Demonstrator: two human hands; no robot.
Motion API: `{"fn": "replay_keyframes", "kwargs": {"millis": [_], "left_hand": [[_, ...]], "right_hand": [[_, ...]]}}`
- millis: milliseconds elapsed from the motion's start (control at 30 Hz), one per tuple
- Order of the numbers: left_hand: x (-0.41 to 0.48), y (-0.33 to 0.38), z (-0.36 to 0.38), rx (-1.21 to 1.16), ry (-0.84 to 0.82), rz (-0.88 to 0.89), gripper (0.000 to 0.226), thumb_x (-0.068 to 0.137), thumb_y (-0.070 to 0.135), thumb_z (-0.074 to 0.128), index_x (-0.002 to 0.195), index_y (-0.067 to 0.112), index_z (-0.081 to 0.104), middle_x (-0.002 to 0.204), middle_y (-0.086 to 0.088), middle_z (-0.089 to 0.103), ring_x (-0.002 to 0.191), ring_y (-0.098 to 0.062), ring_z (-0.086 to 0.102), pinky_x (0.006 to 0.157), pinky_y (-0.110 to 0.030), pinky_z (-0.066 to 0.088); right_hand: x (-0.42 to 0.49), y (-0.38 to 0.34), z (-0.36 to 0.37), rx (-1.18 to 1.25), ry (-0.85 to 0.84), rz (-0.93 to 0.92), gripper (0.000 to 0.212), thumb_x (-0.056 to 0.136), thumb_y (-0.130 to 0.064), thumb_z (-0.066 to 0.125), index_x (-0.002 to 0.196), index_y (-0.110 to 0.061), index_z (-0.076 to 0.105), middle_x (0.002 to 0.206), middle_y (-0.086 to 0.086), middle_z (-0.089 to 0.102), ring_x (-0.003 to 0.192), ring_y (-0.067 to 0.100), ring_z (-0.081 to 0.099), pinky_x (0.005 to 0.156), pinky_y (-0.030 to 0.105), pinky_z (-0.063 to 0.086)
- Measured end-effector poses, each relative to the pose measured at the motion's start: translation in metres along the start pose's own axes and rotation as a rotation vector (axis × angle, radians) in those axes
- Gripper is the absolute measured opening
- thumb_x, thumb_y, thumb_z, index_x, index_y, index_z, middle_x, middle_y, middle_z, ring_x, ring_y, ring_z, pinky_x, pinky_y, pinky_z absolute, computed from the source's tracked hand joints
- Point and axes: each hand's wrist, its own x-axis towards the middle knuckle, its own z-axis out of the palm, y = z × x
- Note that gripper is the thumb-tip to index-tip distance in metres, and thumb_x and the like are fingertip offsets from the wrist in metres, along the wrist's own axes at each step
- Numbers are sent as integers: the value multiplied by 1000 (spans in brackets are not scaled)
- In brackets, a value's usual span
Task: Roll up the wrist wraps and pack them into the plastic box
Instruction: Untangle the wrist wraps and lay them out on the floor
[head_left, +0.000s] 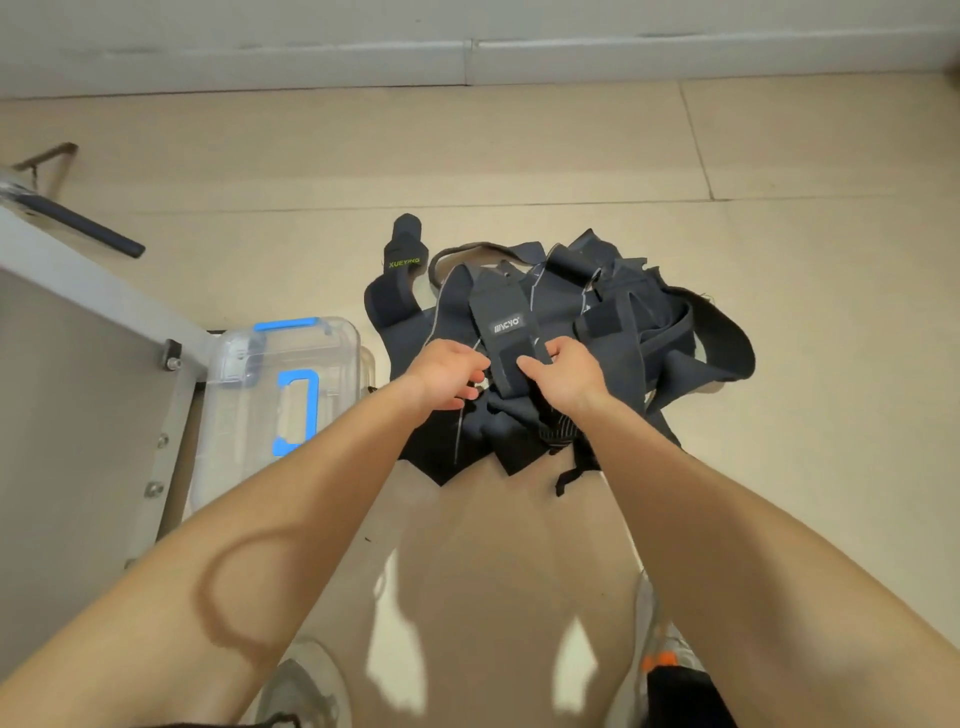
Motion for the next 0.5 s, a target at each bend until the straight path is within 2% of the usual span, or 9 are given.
{"fn": "replay_keyframes", "kwargs": {"millis": [100, 167, 233, 300, 333, 400, 433, 467, 500], "left_hand": [[4, -9, 4, -147, 14, -63, 43, 98, 51, 58, 121, 16, 61, 115, -2, 66, 106, -20, 62, 98, -41, 50], [2, -10, 6, -298, 27, -110, 61, 90, 66, 61, 126, 16, 63, 117, -1, 70, 110, -21, 65, 100, -40, 51], [4, -11, 6, -490, 66, -110, 54, 89, 57, 68, 119, 12, 70, 107, -6, 77, 99, -24, 74, 97, -41, 57], [3, -8, 3, -645, 119, -82, 40, 92, 38, 74, 113, 5, 73, 102, -14, 78, 92, -28, 77, 92, -45, 60], [2, -6, 1, -685, 137, -69, 34, 92, 30, 75, 112, 3, 73, 102, -16, 78, 90, -29, 77, 89, -47, 61], [-3, -1, -3, -708, 150, -55, 27, 89, 22, 78, 109, 4, 74, 100, -16, 78, 87, -29, 77, 83, -48, 63], [-7, 1, -5, -712, 146, -54, 26, 88, 20, 79, 107, 4, 74, 98, -15, 78, 87, -29, 77, 81, -47, 63], [-10, 4, -8, -714, 149, -59, 24, 87, 19, 80, 106, 5, 73, 96, -14, 78, 86, -29, 77, 78, -46, 63], [-13, 7, -11, -714, 159, -66, 22, 87, 17, 79, 105, 6, 73, 96, -14, 78, 85, -29, 77, 73, -44, 63]], "right_hand": [[-19, -7, 12, 251, 3, -143, 24, 98, -24, 64, 122, -25, 69, 109, -10, 70, 110, 14, 65, 99, 37, 53], [-36, -14, 16, 507, -80, -193, 25, 100, -9, 59, 112, -26, 72, 100, -9, 75, 96, 8, 71, 87, 30, 59], [-51, -17, 17, 610, -128, -206, 25, 100, -4, 57, 100, -24, 72, 89, -7, 76, 83, 4, 73, 74, 20, 59], [-59, -10, 23, 540, -111, -205, 14, 98, -9, 61, 89, -12, 72, 81, 3, 73, 73, 8, 68, 69, 23, 55], [-64, -5, 26, 481, -85, -191, 19, 96, -16, 64, 79, -8, 66, 71, 5, 66, 66, 10, 60, 66, 26, 50], [-74, 10, 33, 369, -56, -150, 46, 88, -39, 70, 66, -7, 46, 60, 5, 44, 60, 13, 43, 63, 32, 37], [-79, 17, 35, 340, -72, -153, 53, 83, -49, 71, 67, -4, 46, 62, 6, 43, 60, 15, 43, 64, 33, 37], [-85, 24, 36, 310, -119, -164, 53, 80, -52, 72, 70, -4, 56, 63, 5, 53, 62, 14, 50, 65, 33, 41], [-91, 29, 36, 257, -175, -165, 42, 80, -51, 75, 77, -9, 68, 69, 3, 66, 68, 11, 61, 69, 34, 48]]}}
